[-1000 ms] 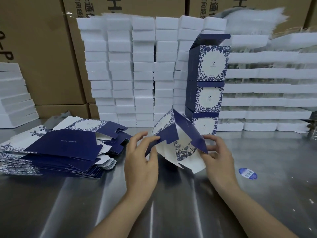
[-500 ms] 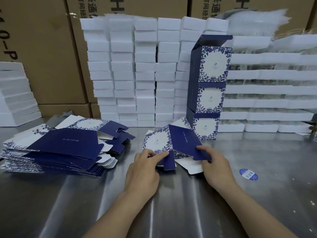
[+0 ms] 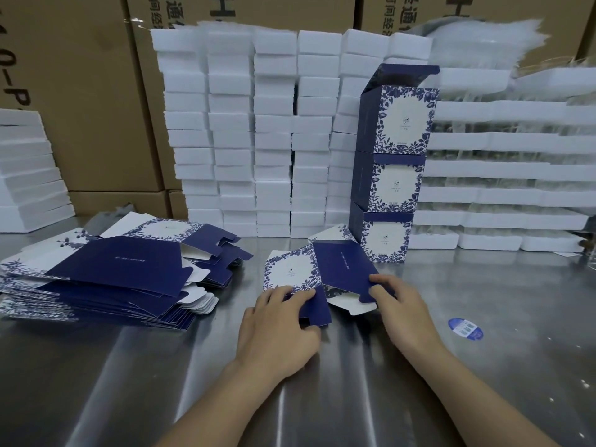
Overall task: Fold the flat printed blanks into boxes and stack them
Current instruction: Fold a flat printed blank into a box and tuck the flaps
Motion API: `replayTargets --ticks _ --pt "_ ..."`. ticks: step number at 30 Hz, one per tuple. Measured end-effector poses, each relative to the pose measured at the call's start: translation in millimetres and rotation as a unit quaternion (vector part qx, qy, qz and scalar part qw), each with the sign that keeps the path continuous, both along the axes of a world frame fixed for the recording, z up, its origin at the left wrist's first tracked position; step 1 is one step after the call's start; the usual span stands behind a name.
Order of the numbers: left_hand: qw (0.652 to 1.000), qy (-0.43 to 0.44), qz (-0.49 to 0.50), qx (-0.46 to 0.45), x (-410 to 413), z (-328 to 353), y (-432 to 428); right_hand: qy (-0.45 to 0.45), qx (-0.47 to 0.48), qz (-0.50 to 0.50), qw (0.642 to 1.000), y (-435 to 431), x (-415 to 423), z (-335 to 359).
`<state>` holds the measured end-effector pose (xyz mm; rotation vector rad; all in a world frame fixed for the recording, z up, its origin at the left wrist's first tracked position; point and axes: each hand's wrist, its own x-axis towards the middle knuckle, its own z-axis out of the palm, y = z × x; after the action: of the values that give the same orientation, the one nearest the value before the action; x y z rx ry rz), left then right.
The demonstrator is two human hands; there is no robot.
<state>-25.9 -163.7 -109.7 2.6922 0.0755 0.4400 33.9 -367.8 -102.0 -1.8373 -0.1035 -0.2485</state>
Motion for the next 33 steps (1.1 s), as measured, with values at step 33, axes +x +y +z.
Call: replayTargets --ticks 33 --pt "0.730 0.029 -0.019 -0.682 8 27 31 0.121 0.226 0.090 0.962 -18 15 7"
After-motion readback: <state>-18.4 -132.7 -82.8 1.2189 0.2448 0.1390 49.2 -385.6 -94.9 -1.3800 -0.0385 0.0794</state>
